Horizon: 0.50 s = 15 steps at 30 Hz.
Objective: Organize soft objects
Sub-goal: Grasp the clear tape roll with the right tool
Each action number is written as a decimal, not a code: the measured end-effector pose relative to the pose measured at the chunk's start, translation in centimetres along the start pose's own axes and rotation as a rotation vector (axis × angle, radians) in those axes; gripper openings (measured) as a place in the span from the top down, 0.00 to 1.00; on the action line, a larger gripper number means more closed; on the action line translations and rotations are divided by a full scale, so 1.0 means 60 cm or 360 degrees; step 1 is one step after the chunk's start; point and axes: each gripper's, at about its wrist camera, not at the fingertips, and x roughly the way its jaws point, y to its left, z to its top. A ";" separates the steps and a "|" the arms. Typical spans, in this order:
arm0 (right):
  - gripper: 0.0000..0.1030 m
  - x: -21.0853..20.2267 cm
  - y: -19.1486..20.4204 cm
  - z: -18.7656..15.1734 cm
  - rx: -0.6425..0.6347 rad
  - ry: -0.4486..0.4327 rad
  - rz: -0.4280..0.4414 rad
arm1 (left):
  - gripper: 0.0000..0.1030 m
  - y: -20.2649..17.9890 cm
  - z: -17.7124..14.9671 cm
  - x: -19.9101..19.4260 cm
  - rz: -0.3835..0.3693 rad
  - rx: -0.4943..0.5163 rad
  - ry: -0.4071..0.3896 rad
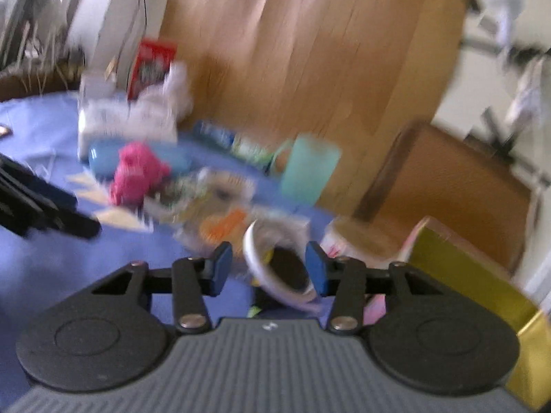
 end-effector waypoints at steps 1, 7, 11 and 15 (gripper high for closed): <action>0.55 0.022 0.003 -0.002 0.0000 0.0057 0.0002 | 0.17 0.006 0.000 0.001 -0.0015 -0.0029 0.0005; 0.78 0.051 0.021 -0.020 -0.0061 0.0158 -0.0069 | 0.17 0.002 -0.003 -0.005 -0.0045 0.0004 -0.0027; 0.86 -0.005 0.046 -0.022 -0.0089 0.0123 0.0003 | 0.15 0.002 -0.001 -0.007 -0.0059 -0.0005 -0.0051; 0.82 -0.055 0.109 -0.048 -0.0162 0.0143 0.0216 | 0.15 0.010 0.001 -0.005 -0.0081 -0.0053 -0.0034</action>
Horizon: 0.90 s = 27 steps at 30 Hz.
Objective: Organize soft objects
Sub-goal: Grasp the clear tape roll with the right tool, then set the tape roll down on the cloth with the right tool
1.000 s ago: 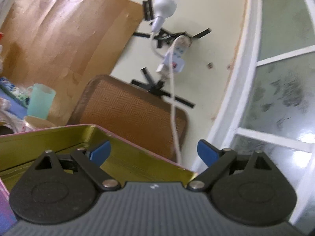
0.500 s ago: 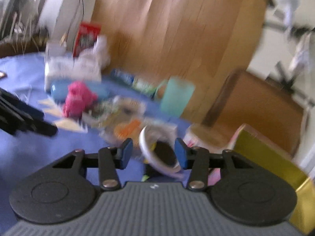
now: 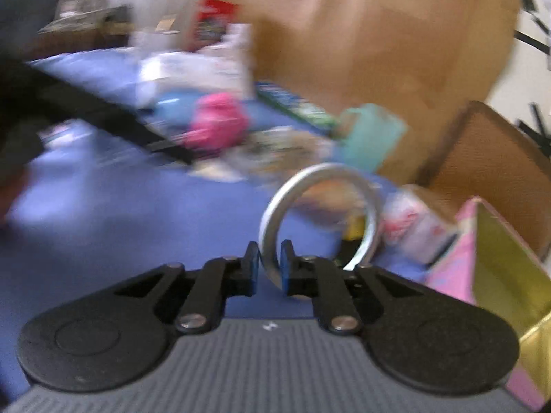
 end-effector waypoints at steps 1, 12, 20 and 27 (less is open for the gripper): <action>0.75 -0.008 0.013 -0.006 -0.0007 -0.0003 0.0032 | 0.15 0.001 0.000 0.001 -0.0006 -0.0008 0.0005; 0.27 -0.062 0.028 -0.048 0.0301 -0.0104 0.0110 | 0.16 0.015 -0.001 -0.010 -0.0071 -0.0102 0.0038; 0.26 -0.048 0.017 -0.036 0.0399 -0.0157 0.0015 | 0.16 0.005 0.004 -0.054 -0.0114 -0.0123 0.0007; 0.25 -0.042 0.042 -0.014 0.0332 -0.0220 0.0083 | 0.16 -0.012 0.012 -0.078 -0.0114 -0.0064 -0.0057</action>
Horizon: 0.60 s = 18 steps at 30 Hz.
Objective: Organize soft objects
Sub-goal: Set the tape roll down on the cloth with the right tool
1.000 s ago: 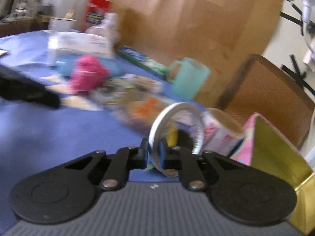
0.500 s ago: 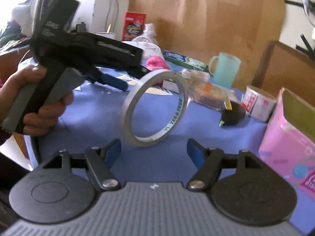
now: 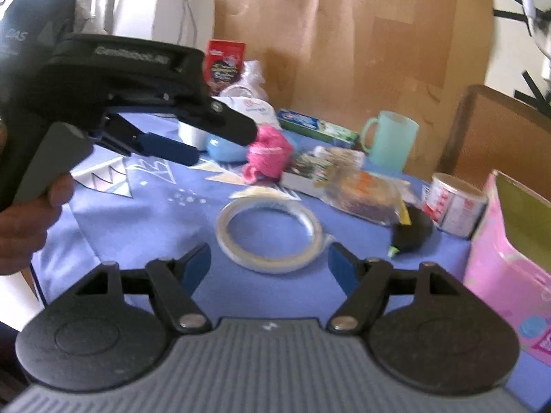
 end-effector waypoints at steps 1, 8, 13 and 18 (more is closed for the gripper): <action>0.24 0.000 0.002 -0.001 0.0002 -0.0001 0.0006 | 0.16 0.001 -0.002 0.002 0.0021 0.0016 0.0007; 0.23 0.017 -0.032 -0.017 0.0203 0.0063 -0.0014 | 0.16 0.031 -0.012 0.026 0.0136 -0.0014 0.0096; 0.22 0.034 -0.054 -0.018 0.0354 0.0104 0.0011 | 0.13 0.033 -0.015 0.041 0.0131 0.0014 0.0127; 0.19 0.032 -0.049 -0.024 0.0368 0.0099 0.0033 | 0.11 0.036 -0.024 0.046 0.0124 0.0056 0.0126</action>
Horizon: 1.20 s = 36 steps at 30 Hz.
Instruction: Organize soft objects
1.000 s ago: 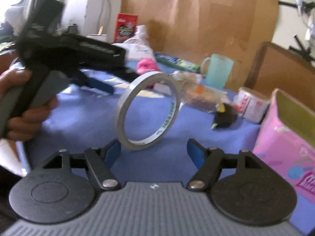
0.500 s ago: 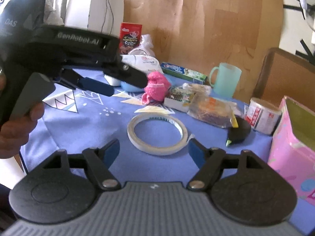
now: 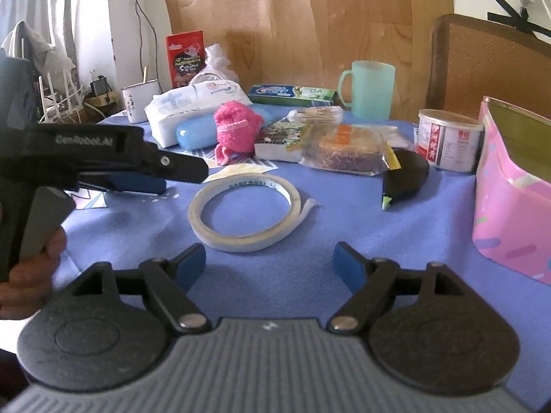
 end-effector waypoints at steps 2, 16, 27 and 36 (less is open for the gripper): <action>0.19 -0.002 -0.001 -0.002 0.0008 -0.0008 0.0005 | 0.09 0.000 -0.001 0.000 -0.0012 0.0012 -0.0005; 0.15 0.002 0.002 -0.005 -0.0031 -0.0015 -0.0010 | 0.06 0.011 -0.001 -0.002 -0.0086 -0.0026 -0.0025; 0.14 0.005 0.005 -0.006 -0.0050 -0.0011 -0.0020 | 0.04 0.011 -0.001 -0.001 -0.0098 -0.0019 -0.0022; 0.13 0.005 0.004 -0.006 -0.0050 -0.0016 -0.0018 | 0.04 0.011 -0.001 -0.001 -0.0101 -0.0021 -0.0021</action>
